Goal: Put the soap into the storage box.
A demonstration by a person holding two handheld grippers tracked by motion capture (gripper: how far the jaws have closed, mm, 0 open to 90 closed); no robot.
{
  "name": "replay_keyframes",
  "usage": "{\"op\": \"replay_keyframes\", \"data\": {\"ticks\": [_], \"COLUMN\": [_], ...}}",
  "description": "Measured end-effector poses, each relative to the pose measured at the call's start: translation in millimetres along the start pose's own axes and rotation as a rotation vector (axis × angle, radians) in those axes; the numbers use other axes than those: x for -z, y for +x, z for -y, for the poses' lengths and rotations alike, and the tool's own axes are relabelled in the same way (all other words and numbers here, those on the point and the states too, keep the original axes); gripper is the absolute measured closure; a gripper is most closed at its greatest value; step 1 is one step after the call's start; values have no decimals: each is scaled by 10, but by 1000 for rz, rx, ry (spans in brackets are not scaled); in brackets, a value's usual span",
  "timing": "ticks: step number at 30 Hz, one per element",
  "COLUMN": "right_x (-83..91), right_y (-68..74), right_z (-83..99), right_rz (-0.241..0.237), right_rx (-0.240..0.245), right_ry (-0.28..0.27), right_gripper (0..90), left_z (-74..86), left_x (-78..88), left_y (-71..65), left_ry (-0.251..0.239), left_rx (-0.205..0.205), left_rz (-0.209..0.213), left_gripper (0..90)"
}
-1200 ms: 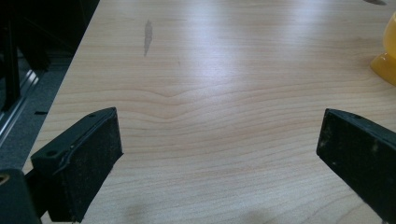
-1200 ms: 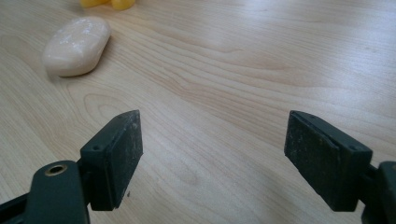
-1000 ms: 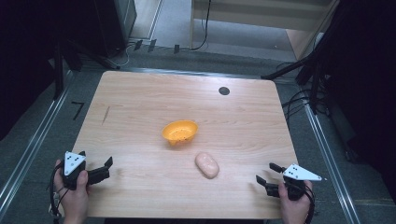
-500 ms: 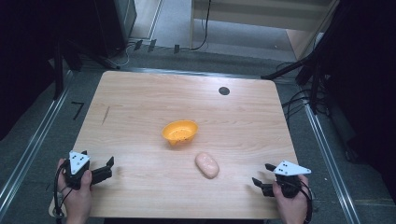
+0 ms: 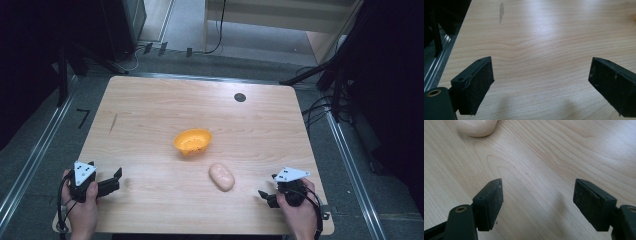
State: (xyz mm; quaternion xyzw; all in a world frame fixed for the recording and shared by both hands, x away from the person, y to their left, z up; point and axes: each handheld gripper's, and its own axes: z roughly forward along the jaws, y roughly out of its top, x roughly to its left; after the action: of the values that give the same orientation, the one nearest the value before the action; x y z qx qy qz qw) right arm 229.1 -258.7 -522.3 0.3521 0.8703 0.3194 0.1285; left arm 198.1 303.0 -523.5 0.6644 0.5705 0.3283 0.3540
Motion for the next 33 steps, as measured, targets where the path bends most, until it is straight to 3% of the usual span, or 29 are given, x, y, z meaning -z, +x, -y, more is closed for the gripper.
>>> {"op": "replay_keyframes", "data": {"ticks": [15,33], "right_x": [-149,-225], "right_y": [122,194], "right_z": [-224,-385], "right_rz": [-19,-38], "right_rx": [40,47], "right_ry": [62,77], "right_gripper": [254,254], "left_z": [-1,-4], "left_x": [-7,-14], "left_y": [3,7], "left_ry": [1,7], "left_rx": [6,9], "left_rz": [6,13], "left_gripper": [64,65]}}
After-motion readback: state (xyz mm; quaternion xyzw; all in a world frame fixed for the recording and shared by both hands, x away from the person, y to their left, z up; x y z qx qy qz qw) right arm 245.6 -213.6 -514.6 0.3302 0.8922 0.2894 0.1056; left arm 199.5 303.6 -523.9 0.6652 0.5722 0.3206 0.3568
